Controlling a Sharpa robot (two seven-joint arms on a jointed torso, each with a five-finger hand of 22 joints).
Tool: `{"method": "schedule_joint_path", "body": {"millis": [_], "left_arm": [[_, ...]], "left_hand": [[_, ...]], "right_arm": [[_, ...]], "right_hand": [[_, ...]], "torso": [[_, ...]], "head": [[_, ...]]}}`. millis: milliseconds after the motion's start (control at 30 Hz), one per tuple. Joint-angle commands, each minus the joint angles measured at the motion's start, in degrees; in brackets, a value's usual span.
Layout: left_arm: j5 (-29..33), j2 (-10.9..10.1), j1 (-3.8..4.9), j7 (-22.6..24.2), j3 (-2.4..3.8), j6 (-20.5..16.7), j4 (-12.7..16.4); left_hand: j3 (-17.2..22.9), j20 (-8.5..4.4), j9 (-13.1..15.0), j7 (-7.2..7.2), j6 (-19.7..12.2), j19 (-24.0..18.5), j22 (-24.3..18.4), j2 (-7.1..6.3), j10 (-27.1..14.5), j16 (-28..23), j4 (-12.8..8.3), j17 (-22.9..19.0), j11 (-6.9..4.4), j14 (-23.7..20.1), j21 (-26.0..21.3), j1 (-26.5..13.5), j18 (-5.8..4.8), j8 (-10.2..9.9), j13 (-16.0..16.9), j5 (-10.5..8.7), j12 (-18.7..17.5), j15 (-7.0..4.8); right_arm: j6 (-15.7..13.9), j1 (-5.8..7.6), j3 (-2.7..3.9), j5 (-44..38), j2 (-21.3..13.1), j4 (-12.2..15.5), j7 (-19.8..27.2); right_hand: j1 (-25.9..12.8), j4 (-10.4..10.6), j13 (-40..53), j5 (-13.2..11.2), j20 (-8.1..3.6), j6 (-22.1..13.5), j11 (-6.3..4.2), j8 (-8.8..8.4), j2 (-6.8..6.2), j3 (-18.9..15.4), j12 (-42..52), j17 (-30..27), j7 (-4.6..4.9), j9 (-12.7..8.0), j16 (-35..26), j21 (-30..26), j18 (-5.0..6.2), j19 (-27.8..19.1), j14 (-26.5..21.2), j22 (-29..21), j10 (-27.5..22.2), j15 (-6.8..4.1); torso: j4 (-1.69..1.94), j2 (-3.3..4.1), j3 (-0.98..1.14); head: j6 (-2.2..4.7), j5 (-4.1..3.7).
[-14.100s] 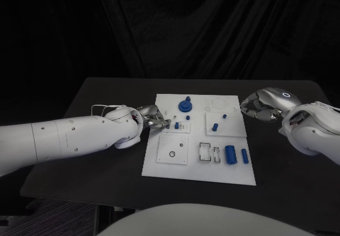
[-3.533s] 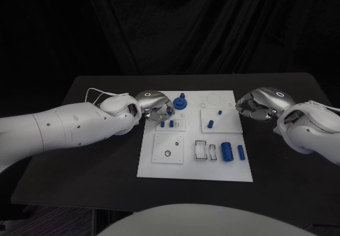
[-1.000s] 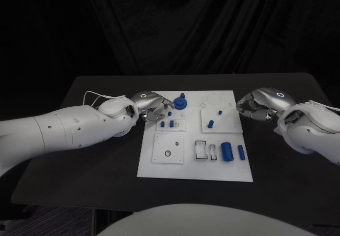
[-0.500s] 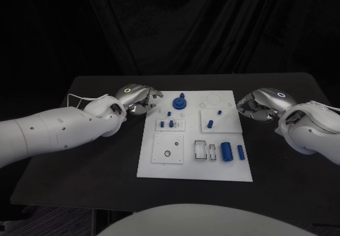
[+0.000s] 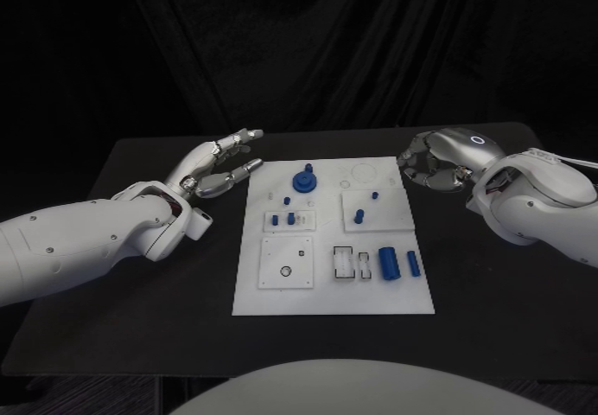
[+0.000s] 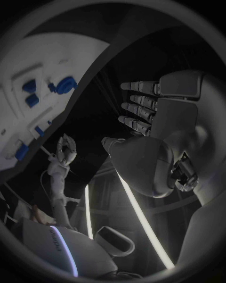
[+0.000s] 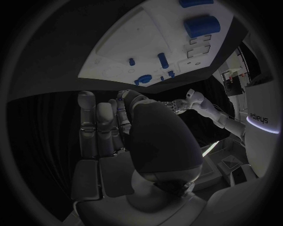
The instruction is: Assemble the parts on the task board
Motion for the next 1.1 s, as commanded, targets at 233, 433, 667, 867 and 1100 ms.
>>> {"method": "schedule_joint_path", "body": {"millis": [233,433,667,867,1100], "left_arm": [[24.9,-0.3,-0.03,10.5,0.05,20.7,3.8],[26.2,-0.7,-0.03,11.6,0.05,22.9,5.5],[26.5,-2.1,-0.03,12.3,0.05,23.1,7.6],[26.6,-2.6,-0.03,12.2,0.05,23.4,8.1],[26.6,-2.8,-0.03,12.0,0.05,23.6,8.6]], "left_hand": [[-10.9,1.05,-2.6,0.42,-2.4,-3.2,-12.4,5.03,-4.3,-1.0,0.0,-2.6,-2.80,-2.6,-0.5,-2.2,2.45,-0.4,-6.1,-6.97,-4.3,-0.50],[-12.5,0.64,-3.0,0.77,-2.3,-3.5,-14.5,5.71,-4.7,-1.0,-0.1,-2.6,-3.74,-2.6,-0.6,-0.9,2.75,-0.3,-6.3,-6.17,-4.6,-1.20],[-13.2,0.32,-3.1,0.94,-1.6,-3.7,-16.3,6.09,-4.5,-1.0,-0.1,-2.6,-3.94,-2.6,-0.7,0.2,2.86,-0.3,-6.3,-5.08,-4.2,-1.59],[-13.6,0.73,-3.3,0.87,-1.5,-3.6,-16.8,6.46,-4.3,-1.0,-0.1,-2.6,-3.26,-2.6,-0.6,2.2,2.81,-0.3,-6.2,-3.19,-3.8,-1.14],[-14.0,1.94,-3.6,0.55,-1.4,-3.3,-17.3,6.86,-4.3,-1.0,-0.1,-2.6,-2.36,-2.6,-0.6,4.8,3.02,-0.3,-6.2,-0.74,-3.5,-0.20]], "right_arm": [[5.8,-2.04,0.01,-5.3,0.7,0.0,-3.3],[6.5,-2.95,0.01,-7.0,0.6,-0.3,-3.5],[6.7,-3.39,0.01,-7.5,0.6,-0.5,-2.9],[6.8,-3.48,0.01,-7.6,1.0,-0.9,-2.6],[6.6,-3.76,0.01,-7.6,2.2,-2.4,-2.0]], "right_hand": [[-2.4,-0.4,-6.7,-6.4,1.55,-5.2,2.34,-0.35,-1.22,-0.2,-7.1,-2.8,-0.62,-0.6,-1.6,0.1,0.55,-1.4,-2.0,3.4,-5.7,1.81],[-2.8,-0.5,-9.1,-7.9,1.92,-5.4,2.50,-0.17,-1.10,-0.9,-8.8,-3.8,-0.74,-0.8,-1.6,0.1,0.61,-1.2,-2.3,3.4,-6.4,1.97],[-3.9,0.1,-11.7,-8.7,2.11,-5.1,2.47,0.03,-0.72,-1.5,-9.2,-4.7,-0.84,-1.0,-1.3,0.2,0.60,-0.6,-2.3,3.4,-3.6,2.02],[-4.8,1.0,-14.3,-11.9,2.06,-4.9,2.16,0.17,-0.45,-2.6,-9.4,-5.3,-1.05,-1.3,0.0,1.1,0.40,0.8,-1.5,3.7,-0.5,1.88],[-4.9,1.2,-15.1,-12.3,2.04,-4.9,2.09,0.15,-0.28,-2.7,-9.4,-5.4,-1.07,-1.3,0.4,1.5,0.29,1.4,-1.2,3.8,0.8,1.83]], "torso": [[0.91,0.00,-0.99],[1.71,-0.20,-2.47],[2.53,0.17,-4.06],[3.06,1.07,-4.95],[3.50,1.59,-5.42]], "head": [[-0.01,-1.96],[-0.01,-3.34],[-0.01,-4.35],[-0.01,-5.38],[-0.01,-6.16]]}}
